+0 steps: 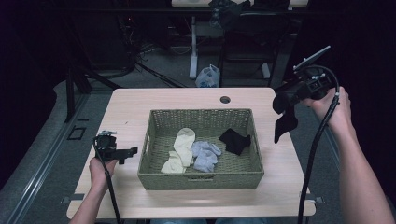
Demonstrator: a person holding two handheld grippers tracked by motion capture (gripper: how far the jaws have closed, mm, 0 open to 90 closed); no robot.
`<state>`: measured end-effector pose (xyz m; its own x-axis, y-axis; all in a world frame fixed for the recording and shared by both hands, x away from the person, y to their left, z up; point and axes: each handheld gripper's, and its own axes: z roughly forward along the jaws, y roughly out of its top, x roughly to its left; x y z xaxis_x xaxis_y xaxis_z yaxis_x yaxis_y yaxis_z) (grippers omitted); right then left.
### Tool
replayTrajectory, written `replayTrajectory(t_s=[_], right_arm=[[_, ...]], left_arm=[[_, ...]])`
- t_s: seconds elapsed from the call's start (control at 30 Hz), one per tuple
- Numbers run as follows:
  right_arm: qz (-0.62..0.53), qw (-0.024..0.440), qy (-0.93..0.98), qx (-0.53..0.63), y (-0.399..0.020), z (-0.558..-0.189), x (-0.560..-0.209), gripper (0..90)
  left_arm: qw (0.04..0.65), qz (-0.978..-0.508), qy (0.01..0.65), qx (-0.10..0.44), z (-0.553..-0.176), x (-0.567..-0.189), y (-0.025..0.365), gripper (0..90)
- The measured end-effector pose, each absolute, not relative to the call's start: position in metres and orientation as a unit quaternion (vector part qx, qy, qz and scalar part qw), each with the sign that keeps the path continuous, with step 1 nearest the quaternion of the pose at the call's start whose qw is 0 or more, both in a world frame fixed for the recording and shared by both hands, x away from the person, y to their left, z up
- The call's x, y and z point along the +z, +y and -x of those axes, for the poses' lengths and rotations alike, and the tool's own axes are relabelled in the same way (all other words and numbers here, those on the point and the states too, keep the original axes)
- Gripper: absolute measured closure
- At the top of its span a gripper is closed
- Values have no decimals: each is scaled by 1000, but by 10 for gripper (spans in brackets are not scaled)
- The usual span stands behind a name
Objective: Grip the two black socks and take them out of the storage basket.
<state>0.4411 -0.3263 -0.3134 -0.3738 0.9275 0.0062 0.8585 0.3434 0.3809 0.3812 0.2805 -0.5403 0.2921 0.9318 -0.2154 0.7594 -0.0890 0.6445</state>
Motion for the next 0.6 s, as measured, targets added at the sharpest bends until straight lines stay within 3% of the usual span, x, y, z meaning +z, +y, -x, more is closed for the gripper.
replayTrajectory(t_s=[0.6], right_arm=[[-566,71,809,142,-330,-451,-392,872]], left_arm=[[341,-728,581,125,-381,-540,281,3]])
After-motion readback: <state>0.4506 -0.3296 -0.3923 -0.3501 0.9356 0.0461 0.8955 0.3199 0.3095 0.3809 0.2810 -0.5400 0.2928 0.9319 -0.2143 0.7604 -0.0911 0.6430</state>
